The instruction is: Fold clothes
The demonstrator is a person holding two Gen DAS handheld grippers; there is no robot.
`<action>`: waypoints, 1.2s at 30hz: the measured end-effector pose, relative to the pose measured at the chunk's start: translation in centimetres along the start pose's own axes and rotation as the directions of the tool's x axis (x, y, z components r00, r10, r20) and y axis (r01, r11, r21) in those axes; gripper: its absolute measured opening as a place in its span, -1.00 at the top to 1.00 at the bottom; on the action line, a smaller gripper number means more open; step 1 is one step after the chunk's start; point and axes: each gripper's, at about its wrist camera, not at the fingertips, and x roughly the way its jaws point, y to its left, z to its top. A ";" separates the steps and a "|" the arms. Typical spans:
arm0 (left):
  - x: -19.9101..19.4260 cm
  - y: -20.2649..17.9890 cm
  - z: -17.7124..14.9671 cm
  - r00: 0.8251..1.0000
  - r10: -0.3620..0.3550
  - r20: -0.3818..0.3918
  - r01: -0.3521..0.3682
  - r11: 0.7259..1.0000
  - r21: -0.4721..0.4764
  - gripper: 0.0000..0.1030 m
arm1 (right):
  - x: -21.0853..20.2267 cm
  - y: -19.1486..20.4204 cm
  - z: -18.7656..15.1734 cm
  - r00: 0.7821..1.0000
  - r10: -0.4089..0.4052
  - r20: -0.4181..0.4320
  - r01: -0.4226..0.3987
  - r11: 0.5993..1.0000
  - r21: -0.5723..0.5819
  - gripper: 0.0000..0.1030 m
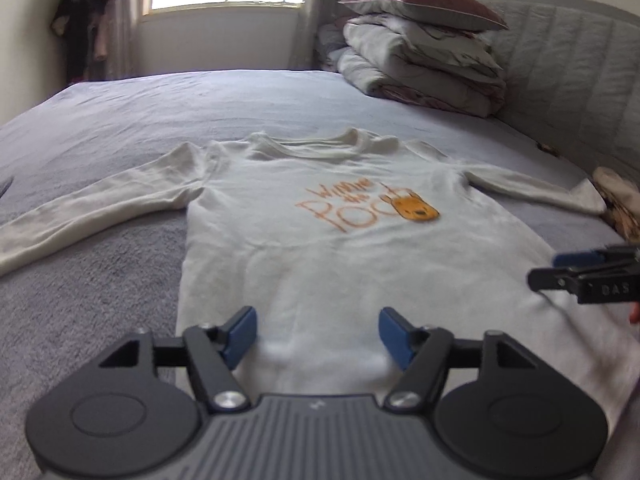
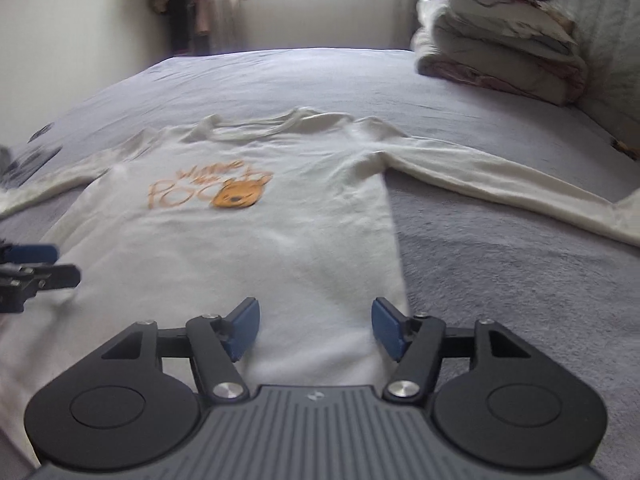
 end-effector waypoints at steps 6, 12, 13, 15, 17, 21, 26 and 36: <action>1.1 -1.0 -0.3 0.999 0.042 0.031 -0.043 0.999 0.026 -0.58 | 1.2 -0.1 -0.3 1.000 -0.023 0.009 0.023 0.999 0.036 -0.39; 1.5 -2.2 -0.9 0.998 0.052 0.030 -0.055 0.994 0.093 -0.75 | 1.6 0.9 -1.3 0.996 -0.062 0.070 0.061 0.998 0.004 -0.54; 1.6 -2.2 -0.9 0.998 0.055 0.030 -0.057 0.994 0.095 -0.77 | 1.7 0.9 -1.4 0.995 -0.062 0.078 0.061 0.998 0.014 -0.56; 1.6 -2.2 -0.9 0.998 0.058 0.029 -0.061 0.994 0.094 -0.79 | 1.8 1.0 -1.6 0.994 -0.068 0.088 0.067 0.998 0.013 -0.60; 1.7 -2.2 -0.8 0.998 0.059 0.024 -0.061 0.994 0.093 -0.87 | 1.8 1.1 -1.6 0.993 -0.070 0.093 0.070 0.998 0.011 -0.61; 2.0 -2.3 -0.8 0.998 0.057 0.008 -0.058 0.993 0.105 -1.00 | 1.7 0.9 -1.7 0.993 -0.056 0.101 0.055 0.998 0.018 -0.66; 2.0 -2.6 -0.9 0.998 0.069 0.004 -0.069 0.991 0.119 -1.00 | 1.7 1.1 -1.6 0.993 -0.060 0.101 0.060 0.998 0.004 -0.67; 1.8 -2.4 0.0 0.999 0.036 -0.017 -0.034 0.995 0.092 -1.00 | 1.5 -0.2 -0.2 0.998 0.005 0.069 -0.010 0.998 0.068 -0.68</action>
